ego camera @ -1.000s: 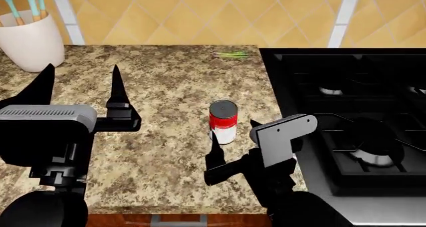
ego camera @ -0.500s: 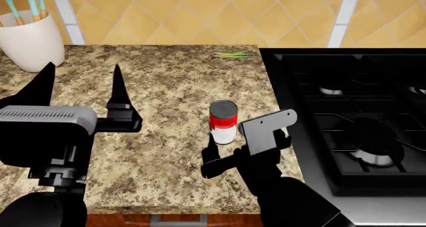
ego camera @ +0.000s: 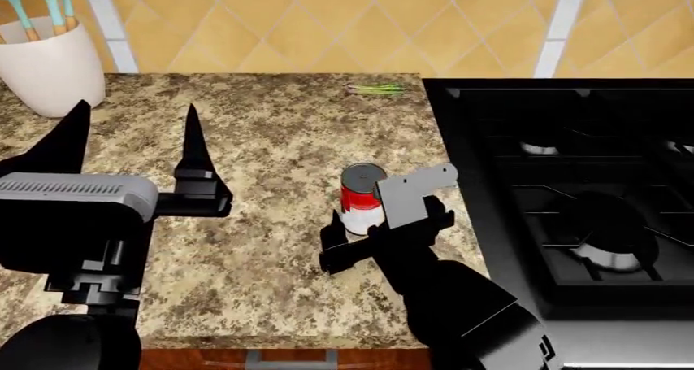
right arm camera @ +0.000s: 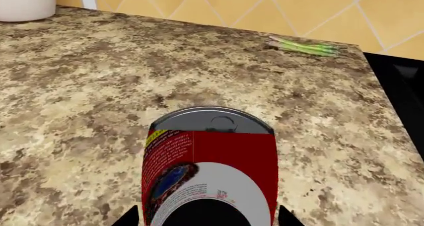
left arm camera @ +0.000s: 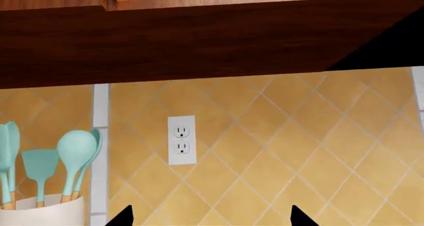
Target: Pick the canned food and canned food from the counter and place them in the cabinets closest to them.
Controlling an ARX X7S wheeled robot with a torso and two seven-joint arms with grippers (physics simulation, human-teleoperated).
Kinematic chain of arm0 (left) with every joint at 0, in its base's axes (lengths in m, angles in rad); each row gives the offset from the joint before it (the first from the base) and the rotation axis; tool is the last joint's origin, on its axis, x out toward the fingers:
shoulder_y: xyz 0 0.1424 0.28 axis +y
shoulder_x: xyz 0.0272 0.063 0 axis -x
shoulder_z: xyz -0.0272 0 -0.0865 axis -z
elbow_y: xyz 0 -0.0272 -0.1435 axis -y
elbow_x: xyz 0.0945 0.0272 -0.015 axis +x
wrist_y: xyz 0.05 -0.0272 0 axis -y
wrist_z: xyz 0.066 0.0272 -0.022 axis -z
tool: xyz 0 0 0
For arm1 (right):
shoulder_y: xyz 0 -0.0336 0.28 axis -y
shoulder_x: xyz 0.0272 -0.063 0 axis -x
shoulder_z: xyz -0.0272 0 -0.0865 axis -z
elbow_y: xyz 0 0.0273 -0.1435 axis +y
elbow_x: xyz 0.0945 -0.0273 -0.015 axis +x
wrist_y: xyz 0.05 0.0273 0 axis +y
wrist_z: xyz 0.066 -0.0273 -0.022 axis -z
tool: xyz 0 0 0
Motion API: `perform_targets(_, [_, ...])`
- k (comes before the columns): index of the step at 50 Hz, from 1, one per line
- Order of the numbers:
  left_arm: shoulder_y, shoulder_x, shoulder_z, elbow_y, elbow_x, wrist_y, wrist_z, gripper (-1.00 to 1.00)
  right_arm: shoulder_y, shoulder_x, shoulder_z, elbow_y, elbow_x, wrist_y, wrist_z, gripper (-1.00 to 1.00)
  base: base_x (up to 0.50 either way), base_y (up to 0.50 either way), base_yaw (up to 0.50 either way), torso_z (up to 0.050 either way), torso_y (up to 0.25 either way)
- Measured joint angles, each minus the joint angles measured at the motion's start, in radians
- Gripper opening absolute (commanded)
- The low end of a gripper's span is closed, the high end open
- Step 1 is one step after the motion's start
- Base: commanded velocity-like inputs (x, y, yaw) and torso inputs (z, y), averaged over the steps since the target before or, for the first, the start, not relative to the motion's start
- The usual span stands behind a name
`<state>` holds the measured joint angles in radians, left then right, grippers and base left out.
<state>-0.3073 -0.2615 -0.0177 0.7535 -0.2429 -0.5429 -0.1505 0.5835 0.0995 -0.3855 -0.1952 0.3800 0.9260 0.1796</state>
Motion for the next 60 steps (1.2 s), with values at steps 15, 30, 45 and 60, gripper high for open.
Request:
perform_targets(15, [-0.002, -0.006, 0.000, 0.002, -0.010, -0.003, -0.007, 1.00, 0.037, -0.008, 0.004, 0.068, 0.022, -0.014, 0.023, -1.00, 0.00, 0.00, 0.00, 0.000, 0.000])
perform_targets(30, [-0.212, 0.028, 0.017, -0.177, -0.038, -0.082, -0.023, 1.00, 0.091, 0.027, 0.111, -0.199, 0.122, 0.189, 0.110, -1.00, 0.00, 0.00, 0.00, 0.000, 0.000])
perform_targets(45, [-0.853, 0.155, 0.064, -1.362, 0.037, 0.245, 0.047, 1.00, 0.379, 0.058, 0.371, -0.377, 0.483, 0.529, 0.309, -1.00, 0.00, 0.00, 0.00, 0.000, 0.001])
perform_targets(60, [-1.051, 0.206, 0.040, -1.906, 0.166, 0.404, 0.077, 1.00, 0.659, 0.169, 0.385, -0.270, 0.914, 0.593, 0.560, -1.00, 0.13, 0.01, 0.00, 0.000, 0.000])
